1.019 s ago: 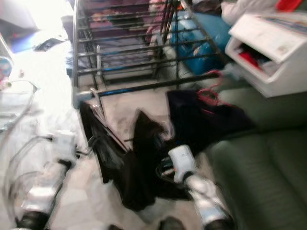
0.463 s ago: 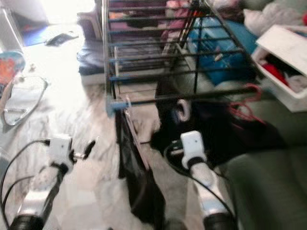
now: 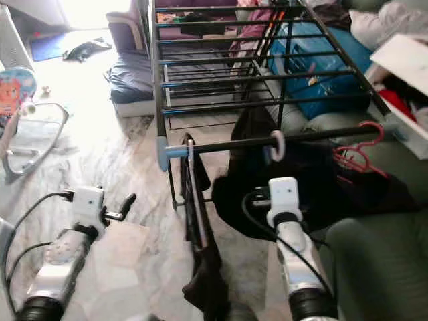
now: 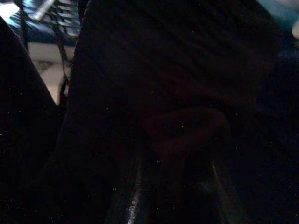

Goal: Hang hanger

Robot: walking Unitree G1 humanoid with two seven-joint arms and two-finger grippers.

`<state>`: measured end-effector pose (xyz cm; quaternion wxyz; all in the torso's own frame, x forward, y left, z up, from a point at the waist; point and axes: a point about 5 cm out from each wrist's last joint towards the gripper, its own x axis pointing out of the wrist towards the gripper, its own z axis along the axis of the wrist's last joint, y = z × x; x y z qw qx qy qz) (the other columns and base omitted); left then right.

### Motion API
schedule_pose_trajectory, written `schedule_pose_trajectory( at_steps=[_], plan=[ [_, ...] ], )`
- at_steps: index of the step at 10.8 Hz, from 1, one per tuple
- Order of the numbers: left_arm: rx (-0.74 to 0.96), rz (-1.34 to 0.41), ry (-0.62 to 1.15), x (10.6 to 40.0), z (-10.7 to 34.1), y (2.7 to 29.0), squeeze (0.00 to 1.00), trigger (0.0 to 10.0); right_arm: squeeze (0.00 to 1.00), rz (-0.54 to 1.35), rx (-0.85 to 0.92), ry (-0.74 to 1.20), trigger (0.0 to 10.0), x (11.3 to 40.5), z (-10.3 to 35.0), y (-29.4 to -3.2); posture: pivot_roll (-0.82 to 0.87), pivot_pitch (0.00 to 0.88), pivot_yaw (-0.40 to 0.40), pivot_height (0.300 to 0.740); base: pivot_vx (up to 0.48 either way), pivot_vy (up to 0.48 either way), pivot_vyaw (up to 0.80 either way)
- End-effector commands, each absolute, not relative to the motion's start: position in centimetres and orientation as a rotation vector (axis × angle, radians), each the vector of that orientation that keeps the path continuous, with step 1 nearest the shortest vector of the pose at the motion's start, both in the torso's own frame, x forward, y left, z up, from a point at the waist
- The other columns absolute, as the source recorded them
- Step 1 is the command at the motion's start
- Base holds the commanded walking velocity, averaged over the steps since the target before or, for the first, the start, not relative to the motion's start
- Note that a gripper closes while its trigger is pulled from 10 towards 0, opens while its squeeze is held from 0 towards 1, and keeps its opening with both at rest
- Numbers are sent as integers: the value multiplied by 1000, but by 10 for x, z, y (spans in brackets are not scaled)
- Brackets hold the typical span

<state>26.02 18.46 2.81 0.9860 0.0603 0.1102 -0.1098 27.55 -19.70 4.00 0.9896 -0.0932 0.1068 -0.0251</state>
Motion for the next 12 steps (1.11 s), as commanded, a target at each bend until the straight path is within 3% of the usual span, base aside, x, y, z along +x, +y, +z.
schedule_pose_trajectory(
  at_steps=[1,4,8,12],
  plan=[
    [144,-229,212,260,30,184,0,10000,0,-81,-166,220,10000,279,42,-201,-85,0,18,740,0,0,0],
    [162,-245,216,258,30,182,0,10000,0,-104,-124,302,10000,298,41,-205,-82,0,29,740,0,0,0],
    [170,-238,224,254,29,184,0,10000,0,-133,-126,259,10000,332,70,-220,-65,0,24,740,0,0,0],
    [173,-240,222,255,30,183,0,10000,0,-94,-92,367,10000,337,61,-216,-62,0,23,740,0,0,0]
  ],
)
